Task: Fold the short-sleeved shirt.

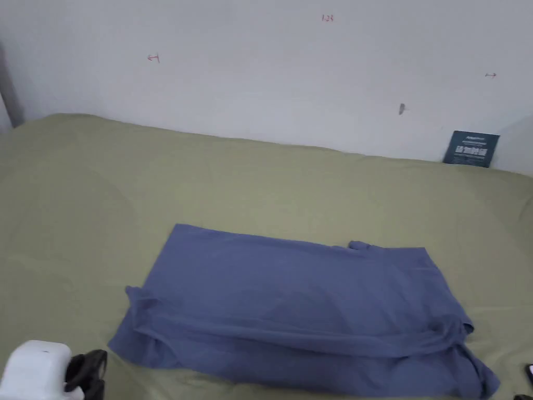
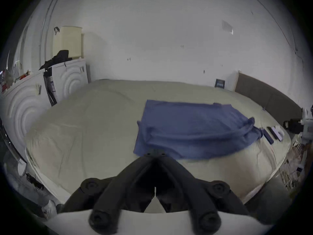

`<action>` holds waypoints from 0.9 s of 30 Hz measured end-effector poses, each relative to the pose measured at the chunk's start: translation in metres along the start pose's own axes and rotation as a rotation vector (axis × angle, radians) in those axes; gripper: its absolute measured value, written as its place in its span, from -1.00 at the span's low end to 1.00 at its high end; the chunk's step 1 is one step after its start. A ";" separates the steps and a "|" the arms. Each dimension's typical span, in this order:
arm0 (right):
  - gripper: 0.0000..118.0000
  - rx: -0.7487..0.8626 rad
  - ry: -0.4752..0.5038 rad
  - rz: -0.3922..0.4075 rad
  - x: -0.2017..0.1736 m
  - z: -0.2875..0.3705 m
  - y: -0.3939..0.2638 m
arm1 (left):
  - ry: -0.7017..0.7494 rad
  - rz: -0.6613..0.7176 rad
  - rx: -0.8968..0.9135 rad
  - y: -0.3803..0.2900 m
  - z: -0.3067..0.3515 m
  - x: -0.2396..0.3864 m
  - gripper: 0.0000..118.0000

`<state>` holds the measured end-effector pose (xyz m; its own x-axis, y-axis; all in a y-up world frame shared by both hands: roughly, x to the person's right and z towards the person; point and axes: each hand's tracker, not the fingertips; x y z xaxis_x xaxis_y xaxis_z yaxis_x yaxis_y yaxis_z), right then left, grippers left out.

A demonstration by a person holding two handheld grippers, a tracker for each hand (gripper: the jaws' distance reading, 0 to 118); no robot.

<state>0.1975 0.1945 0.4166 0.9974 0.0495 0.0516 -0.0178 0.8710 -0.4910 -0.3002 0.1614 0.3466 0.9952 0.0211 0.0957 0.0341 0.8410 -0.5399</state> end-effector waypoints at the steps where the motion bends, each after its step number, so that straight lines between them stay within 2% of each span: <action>1: -1.00 -0.004 0.002 0.008 -0.002 0.001 0.000 | 0.000 0.005 -0.027 -0.002 -0.005 -0.008 -1.00; 2: -1.00 -0.005 0.001 0.016 -0.005 0.001 0.001 | 0.014 0.014 -0.054 -0.003 -0.013 -0.011 -1.00; 3: -1.00 -0.005 0.005 0.021 -0.005 -0.002 0.000 | 0.025 0.023 -0.070 -0.002 -0.020 -0.014 -0.84; 5: -1.00 -0.004 0.017 0.023 -0.006 -0.003 0.005 | 0.050 0.040 -0.121 -0.002 -0.049 -0.034 0.01; 6: -1.00 0.001 0.024 0.023 -0.007 -0.004 0.007 | 0.065 0.050 -0.143 0.001 -0.062 -0.039 0.30; 7: -1.00 0.006 0.032 0.025 -0.005 -0.007 0.008 | 0.048 0.064 -0.178 0.007 -0.077 -0.044 0.36; 11: -1.00 -0.007 0.033 0.023 -0.004 -0.014 0.015 | 0.003 0.096 -0.244 0.029 -0.121 -0.042 0.36; 14: -1.00 -0.017 0.029 0.014 -0.002 -0.016 0.017 | 0.045 0.100 -0.348 0.035 -0.161 -0.038 0.36; 16: -1.00 -0.029 0.021 0.008 0.005 -0.019 0.014 | 0.087 0.112 -0.424 0.033 -0.182 -0.039 0.29; 18: -1.00 -0.047 0.006 0.002 0.009 -0.021 0.015 | 0.064 0.139 -0.465 0.029 -0.185 -0.037 0.06; 19: -1.00 -0.062 -0.004 -0.007 0.012 -0.024 0.014 | 0.088 0.128 -0.416 0.028 -0.176 -0.035 -0.15; 20: -1.00 -0.086 -0.011 -0.018 0.016 -0.029 0.016 | 0.096 0.126 -0.405 0.031 -0.172 -0.035 -0.58; 21: -1.00 -0.104 -0.019 -0.029 0.020 -0.035 0.018 | 0.093 0.120 -0.401 0.037 -0.163 -0.032 -0.90; 22: -1.00 -0.131 -0.029 -0.046 0.026 -0.044 0.022 | 0.045 0.155 -0.388 0.038 -0.157 -0.031 -0.91; 23: -0.92 -0.176 -0.030 -0.060 0.031 -0.058 0.025 | 0.060 0.179 -0.379 0.037 -0.153 -0.030 -0.91; 24: -0.65 -0.207 -0.021 -0.062 0.036 -0.073 0.028 | 0.035 0.191 -0.379 0.036 -0.150 -0.029 -0.91; 25: 0.05 -0.244 -0.005 -0.051 0.043 -0.093 0.031 | 0.039 0.175 -0.383 0.041 -0.149 -0.030 -0.91; 26: 0.58 -0.308 0.009 -0.032 0.048 -0.117 0.034 | 0.050 0.153 -0.382 0.041 -0.147 -0.026 -0.91; 27: 0.75 -0.390 0.010 -0.002 0.049 -0.137 0.034 | 0.044 0.140 -0.388 0.040 -0.146 -0.023 -0.91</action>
<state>0.2551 0.1602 0.2834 0.9981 0.0414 0.0455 0.0100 0.6199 -0.7846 -0.3087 0.1155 0.2011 0.9954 0.0901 -0.0324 -0.0779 0.5653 -0.8212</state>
